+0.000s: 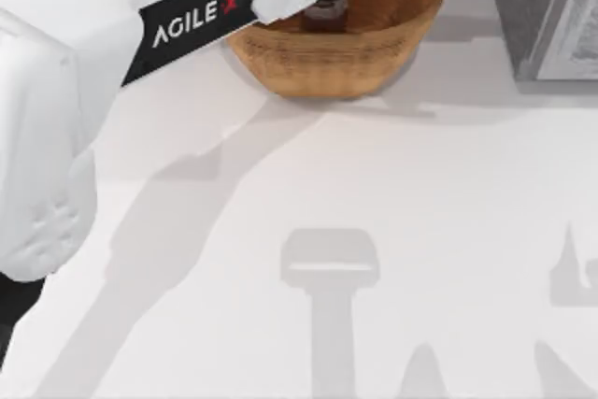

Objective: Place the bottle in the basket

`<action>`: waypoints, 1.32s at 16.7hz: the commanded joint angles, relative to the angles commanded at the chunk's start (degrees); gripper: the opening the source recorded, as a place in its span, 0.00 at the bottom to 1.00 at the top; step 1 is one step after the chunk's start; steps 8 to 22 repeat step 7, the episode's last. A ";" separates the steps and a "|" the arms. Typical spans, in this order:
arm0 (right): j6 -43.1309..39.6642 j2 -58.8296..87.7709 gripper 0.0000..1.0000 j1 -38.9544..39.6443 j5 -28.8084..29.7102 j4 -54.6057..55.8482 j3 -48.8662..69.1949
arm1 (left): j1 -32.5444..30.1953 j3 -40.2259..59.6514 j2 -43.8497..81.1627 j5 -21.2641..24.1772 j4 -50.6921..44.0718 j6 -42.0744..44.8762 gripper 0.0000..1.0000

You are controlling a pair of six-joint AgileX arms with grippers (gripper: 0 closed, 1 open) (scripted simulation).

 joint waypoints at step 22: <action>0.00 0.00 1.00 0.00 0.00 0.00 0.00 | 0.00 0.00 0.00 0.00 0.00 0.00 1.00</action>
